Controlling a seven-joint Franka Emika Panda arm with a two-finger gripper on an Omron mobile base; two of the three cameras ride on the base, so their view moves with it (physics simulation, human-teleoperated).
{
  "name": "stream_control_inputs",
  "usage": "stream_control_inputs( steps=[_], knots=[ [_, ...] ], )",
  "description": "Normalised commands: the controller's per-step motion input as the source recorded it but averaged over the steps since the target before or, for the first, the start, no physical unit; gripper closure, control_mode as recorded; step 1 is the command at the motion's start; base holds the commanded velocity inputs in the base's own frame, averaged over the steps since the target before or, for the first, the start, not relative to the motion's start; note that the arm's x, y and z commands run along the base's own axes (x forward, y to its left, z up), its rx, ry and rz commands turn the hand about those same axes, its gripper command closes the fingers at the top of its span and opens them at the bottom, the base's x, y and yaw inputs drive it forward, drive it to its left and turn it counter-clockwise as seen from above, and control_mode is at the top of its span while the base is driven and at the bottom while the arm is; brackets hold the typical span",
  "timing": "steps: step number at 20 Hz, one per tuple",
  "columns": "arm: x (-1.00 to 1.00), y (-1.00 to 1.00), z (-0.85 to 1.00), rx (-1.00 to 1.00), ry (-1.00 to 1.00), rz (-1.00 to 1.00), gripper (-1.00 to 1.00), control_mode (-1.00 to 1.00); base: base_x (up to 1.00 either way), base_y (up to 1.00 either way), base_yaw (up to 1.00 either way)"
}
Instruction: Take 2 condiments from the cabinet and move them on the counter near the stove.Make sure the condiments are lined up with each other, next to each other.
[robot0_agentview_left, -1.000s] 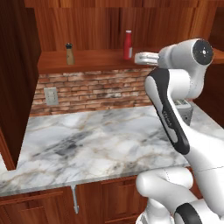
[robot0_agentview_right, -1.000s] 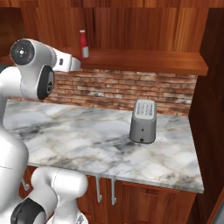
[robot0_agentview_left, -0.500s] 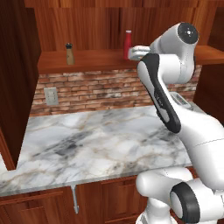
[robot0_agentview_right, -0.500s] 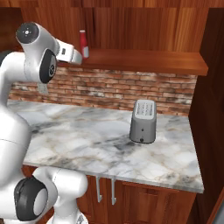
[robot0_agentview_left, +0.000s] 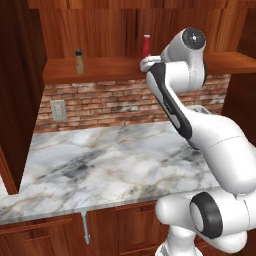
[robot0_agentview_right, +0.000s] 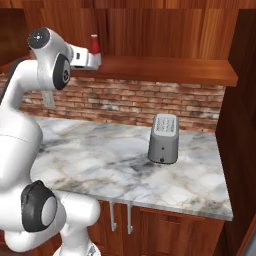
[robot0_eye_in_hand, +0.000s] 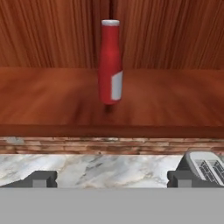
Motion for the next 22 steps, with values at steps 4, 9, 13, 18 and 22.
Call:
stream_control_inputs(
  steps=[4, 9, 13, 18, 22],
  knots=[
    [0.47, 0.0, 0.0, -0.02, 0.0, 0.0, -1.0, -1.0, 0.0, 0.0, 0.0],
    [0.42, 0.0, 0.0, 0.0, 0.0, 0.0, -1.0, -1.0, 0.0, 0.0, 0.0],
    [0.4, 0.0, 0.0, 0.0, 0.0, 0.0, -1.0, -1.0, 0.0, 0.0, 0.0],
    [0.37, 0.0, 0.0, 0.0, 0.03, 0.0, -1.0, -1.0, 0.0, 0.0, 0.0],
    [0.3, 0.0, 0.0, 0.0, 0.0, 0.0, -1.0, -1.0, 0.0, 0.0, 0.0]
  ],
)
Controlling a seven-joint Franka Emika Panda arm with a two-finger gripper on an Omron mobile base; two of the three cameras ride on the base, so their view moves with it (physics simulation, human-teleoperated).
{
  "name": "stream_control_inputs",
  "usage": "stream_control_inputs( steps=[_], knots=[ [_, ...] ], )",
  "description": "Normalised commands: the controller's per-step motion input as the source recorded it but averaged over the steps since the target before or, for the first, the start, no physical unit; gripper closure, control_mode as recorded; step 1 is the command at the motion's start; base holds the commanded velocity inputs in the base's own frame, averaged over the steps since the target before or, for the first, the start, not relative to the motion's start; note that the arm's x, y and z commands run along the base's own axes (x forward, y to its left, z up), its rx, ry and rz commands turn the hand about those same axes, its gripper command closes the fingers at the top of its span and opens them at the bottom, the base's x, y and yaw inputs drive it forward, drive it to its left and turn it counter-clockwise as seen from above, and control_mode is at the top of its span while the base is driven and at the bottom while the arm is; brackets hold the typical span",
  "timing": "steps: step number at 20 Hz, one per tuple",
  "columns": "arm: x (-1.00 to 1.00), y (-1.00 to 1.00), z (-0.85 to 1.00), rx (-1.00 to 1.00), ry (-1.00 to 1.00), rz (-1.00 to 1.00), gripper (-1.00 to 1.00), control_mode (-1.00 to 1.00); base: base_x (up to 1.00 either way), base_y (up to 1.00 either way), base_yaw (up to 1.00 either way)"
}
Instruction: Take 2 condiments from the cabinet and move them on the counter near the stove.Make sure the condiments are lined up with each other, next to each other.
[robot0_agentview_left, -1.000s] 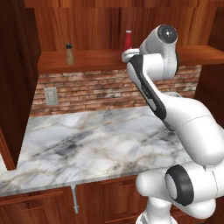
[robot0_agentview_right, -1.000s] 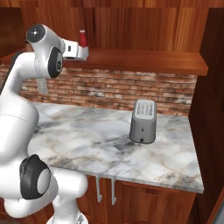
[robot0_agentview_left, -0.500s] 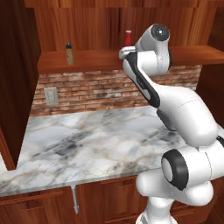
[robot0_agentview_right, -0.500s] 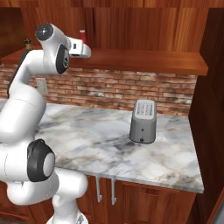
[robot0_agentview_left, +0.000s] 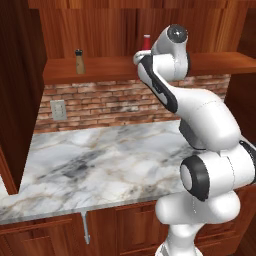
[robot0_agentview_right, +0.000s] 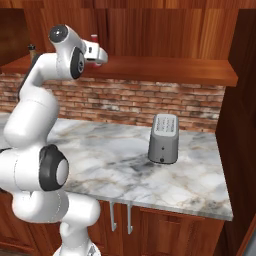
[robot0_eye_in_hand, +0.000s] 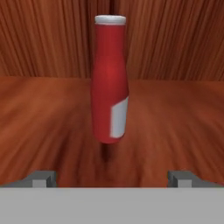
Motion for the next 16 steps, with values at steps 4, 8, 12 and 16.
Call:
stream_control_inputs(
  steps=[4, 8, 12, 16],
  knots=[
    [0.25, 0.0, 0.0, 0.0, 0.0, 0.0, -1.0, -1.0, 0.0, 0.0, 0.0],
    [0.28, 0.0, -0.06, 0.0, 0.0, 0.0, -1.0, -1.0, 0.0, 0.0, 0.0],
    [0.26, 0.07, -0.14, 0.0, 0.0, 0.0, -1.0, -1.0, 0.0, 0.0, 0.0],
    [0.22, 0.06, -0.09, 0.0, 0.0, 0.0, -1.0, -1.0, 0.0, 0.0, 0.0]
  ],
)
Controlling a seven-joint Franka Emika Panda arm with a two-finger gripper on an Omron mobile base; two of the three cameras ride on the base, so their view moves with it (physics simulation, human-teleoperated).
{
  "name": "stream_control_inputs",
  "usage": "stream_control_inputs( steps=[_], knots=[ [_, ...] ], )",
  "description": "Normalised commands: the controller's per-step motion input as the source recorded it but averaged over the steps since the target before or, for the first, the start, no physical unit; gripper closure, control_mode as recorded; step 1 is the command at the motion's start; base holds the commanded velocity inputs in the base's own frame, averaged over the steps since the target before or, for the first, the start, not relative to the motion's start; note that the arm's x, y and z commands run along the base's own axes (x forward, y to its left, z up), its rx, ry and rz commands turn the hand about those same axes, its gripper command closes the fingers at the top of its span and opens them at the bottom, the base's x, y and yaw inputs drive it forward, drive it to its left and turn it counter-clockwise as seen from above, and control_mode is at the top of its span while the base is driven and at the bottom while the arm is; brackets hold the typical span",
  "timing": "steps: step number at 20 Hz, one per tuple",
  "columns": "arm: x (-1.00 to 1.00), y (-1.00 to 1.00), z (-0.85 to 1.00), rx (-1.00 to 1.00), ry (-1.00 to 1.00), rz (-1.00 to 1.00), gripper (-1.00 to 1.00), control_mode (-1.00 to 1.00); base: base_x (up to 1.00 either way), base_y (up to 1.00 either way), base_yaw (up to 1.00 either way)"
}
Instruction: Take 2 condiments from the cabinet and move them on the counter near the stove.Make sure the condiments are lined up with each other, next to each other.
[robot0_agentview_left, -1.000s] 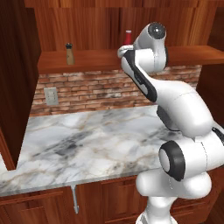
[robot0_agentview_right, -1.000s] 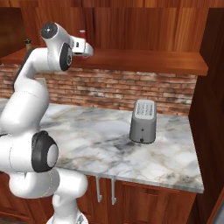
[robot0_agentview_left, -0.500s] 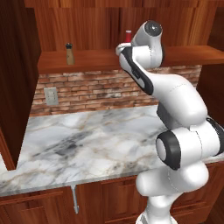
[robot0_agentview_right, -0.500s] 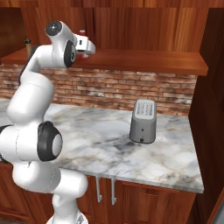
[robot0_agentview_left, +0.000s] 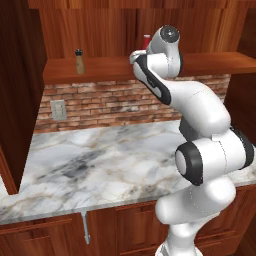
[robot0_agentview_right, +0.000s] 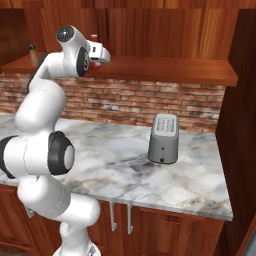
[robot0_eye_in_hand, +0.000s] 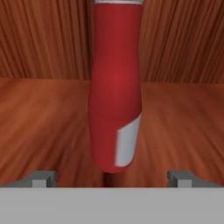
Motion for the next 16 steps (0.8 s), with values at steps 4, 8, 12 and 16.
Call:
stream_control_inputs(
  steps=[4, 8, 12, 16],
  knots=[
    [0.14, 0.0, -0.01, 0.0, 0.0, 0.0, -1.0, -1.0, 0.0, 0.0, 0.0],
    [0.19, 0.0, -0.01, 0.0, 0.0, 0.0, -1.0, -1.0, 0.0, 0.0, 0.0],
    [0.22, 0.0, -0.01, 0.0, 0.0, 0.0, -1.0, -1.0, 0.0, 0.0, 0.0],
    [0.16, 0.0, 0.0, 0.0, 0.0, 0.0, -1.0, -1.0, 0.0, 0.0, 0.0]
  ],
)
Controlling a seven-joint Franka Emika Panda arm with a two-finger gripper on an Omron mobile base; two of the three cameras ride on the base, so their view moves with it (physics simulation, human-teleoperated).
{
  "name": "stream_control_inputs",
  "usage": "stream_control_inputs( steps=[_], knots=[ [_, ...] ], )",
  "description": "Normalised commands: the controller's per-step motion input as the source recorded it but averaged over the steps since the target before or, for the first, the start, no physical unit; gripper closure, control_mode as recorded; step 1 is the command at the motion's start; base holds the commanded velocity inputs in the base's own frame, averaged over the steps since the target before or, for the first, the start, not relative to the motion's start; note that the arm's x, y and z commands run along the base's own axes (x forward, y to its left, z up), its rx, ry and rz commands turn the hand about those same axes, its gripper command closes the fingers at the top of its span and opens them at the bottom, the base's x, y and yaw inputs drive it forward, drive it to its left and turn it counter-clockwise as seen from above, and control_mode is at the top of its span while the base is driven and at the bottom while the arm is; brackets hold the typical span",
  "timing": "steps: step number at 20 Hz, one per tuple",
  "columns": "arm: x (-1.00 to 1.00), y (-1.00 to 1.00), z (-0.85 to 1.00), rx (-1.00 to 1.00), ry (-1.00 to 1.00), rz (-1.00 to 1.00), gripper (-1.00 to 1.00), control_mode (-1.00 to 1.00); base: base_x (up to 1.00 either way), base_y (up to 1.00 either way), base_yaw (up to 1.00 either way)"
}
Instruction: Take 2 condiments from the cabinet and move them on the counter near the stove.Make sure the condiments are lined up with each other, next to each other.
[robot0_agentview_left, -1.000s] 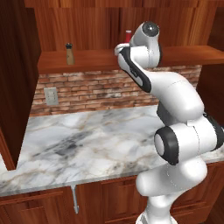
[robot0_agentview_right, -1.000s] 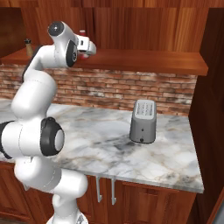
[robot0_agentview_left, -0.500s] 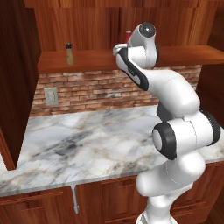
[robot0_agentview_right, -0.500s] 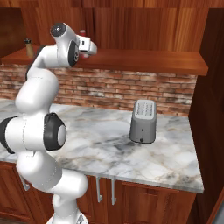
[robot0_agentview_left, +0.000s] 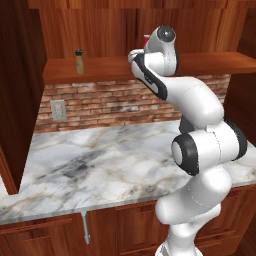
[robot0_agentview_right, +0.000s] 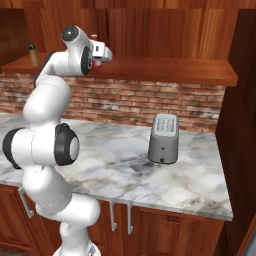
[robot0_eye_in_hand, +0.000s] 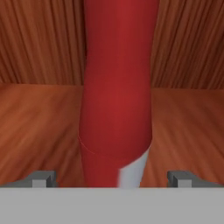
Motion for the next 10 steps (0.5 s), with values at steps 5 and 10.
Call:
stream_control_inputs(
  steps=[5, 10],
  knots=[
    [0.14, 0.0, 0.0, 0.0, 0.0, 0.0, -1.0, -1.0, 0.0, 0.0, 0.0],
    [0.04, 0.0, -0.02, 0.0, 0.0, 0.0, -1.0, -1.0, 0.0, 0.0, 0.0]
  ],
)
